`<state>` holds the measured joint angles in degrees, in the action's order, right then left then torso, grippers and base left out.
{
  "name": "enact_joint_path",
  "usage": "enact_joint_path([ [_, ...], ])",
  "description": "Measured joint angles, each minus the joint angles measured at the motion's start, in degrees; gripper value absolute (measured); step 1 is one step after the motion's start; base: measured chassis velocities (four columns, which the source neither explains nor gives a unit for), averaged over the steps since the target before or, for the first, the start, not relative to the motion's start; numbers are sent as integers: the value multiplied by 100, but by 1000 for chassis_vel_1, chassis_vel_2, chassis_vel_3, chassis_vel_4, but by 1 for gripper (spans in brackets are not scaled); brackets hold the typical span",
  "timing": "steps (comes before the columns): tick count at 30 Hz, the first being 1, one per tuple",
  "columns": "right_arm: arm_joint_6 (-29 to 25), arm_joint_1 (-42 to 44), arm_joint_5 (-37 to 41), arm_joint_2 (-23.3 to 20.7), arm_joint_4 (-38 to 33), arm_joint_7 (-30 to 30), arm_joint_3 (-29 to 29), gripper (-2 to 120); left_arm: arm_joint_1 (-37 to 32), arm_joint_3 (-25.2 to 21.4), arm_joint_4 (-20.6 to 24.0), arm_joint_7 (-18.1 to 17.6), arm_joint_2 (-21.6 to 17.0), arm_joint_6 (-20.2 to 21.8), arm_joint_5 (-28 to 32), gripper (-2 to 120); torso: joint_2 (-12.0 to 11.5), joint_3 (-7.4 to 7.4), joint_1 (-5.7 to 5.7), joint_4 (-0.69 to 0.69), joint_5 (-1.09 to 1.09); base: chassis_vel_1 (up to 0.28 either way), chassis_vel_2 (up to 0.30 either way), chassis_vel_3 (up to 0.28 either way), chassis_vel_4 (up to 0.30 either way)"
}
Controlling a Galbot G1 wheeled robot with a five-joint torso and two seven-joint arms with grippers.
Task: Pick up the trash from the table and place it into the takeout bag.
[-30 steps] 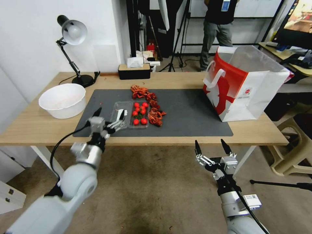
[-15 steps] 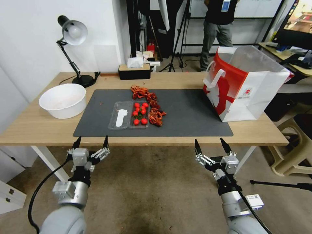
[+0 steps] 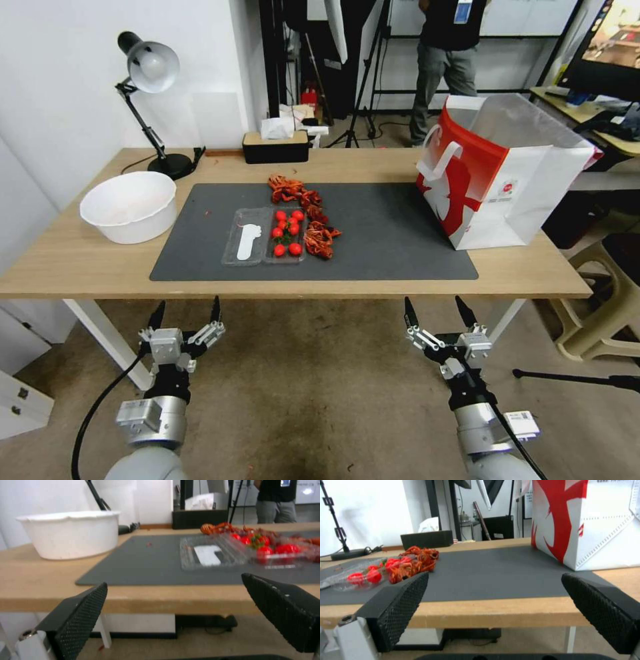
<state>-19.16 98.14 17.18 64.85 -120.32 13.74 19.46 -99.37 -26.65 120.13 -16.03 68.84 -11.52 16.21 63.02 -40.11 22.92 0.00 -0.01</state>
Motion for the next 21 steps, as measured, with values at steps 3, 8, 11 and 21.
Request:
enact_joint_path([
  [3, -1, 8, -6, 5, 28, -7, -15, 100, 22, -6, -38, 60, -12, 25, 34, 100, 0, 0, 0, 0, 1, 0, 0, 0, 0],
  [8, -1, 10, -7, 5, 28, -7, -17, 100, 30, -6, -39, 63, -18, 34, 43, 100, 0, 0, 0, 0, 1, 0, 0, 0, 0],
  [11, 2, 10, -9, 5, 28, -8, -18, 100, 34, -5, -39, 63, -21, 40, 47, 100, 0, 0, 0, 0, 1, 0, 0, 0, 0],
  [21, 9, 10, -12, 4, 27, -8, -18, 100, 40, -1, -39, 63, -25, 48, 53, 100, 0, 0, 0, 0, 1, 0, 0, 0, 0],
])
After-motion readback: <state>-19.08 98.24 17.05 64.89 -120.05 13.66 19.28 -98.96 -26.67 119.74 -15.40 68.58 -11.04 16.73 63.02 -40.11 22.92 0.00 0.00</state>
